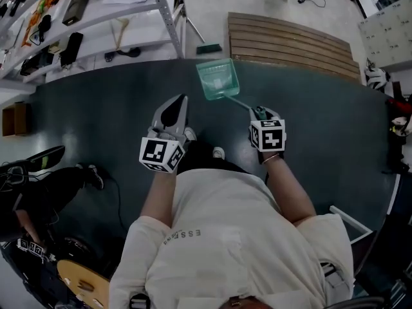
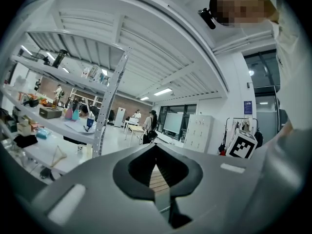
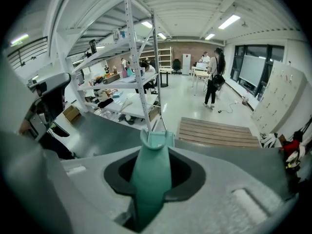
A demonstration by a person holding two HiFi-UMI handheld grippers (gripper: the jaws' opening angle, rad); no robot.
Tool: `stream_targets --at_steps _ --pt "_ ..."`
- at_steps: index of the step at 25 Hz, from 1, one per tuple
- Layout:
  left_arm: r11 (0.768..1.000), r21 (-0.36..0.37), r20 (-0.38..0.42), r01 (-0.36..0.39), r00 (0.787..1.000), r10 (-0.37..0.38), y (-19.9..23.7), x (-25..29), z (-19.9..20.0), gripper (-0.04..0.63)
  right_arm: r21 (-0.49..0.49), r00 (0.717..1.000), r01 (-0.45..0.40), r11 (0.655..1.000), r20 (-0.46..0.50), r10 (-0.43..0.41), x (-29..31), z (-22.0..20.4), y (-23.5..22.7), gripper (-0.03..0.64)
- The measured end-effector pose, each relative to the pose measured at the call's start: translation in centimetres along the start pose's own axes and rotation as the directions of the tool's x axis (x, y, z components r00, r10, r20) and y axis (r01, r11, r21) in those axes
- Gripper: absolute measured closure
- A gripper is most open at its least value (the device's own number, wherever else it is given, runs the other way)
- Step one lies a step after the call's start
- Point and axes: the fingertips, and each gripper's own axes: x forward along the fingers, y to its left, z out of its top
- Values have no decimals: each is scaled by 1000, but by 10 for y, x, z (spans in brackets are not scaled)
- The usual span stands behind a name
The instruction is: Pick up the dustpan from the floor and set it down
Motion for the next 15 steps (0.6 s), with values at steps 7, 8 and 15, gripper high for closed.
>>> stream_targets --at_steps 7,8,15 --pt "999 -35 -26 -24 999 23 34 12 -11 580 4 997 20 1000 -68 -20 55 13 12 541" --pt "999 -40 -31 -28 999 26 40 13 -13 580 5 996 24 1000 -83 -24 65 13 14 541" --pt "995 -61 -69 -77 995 73 87 28 -35 580 49 984 48 998 -176 -38 152 8 31 541"
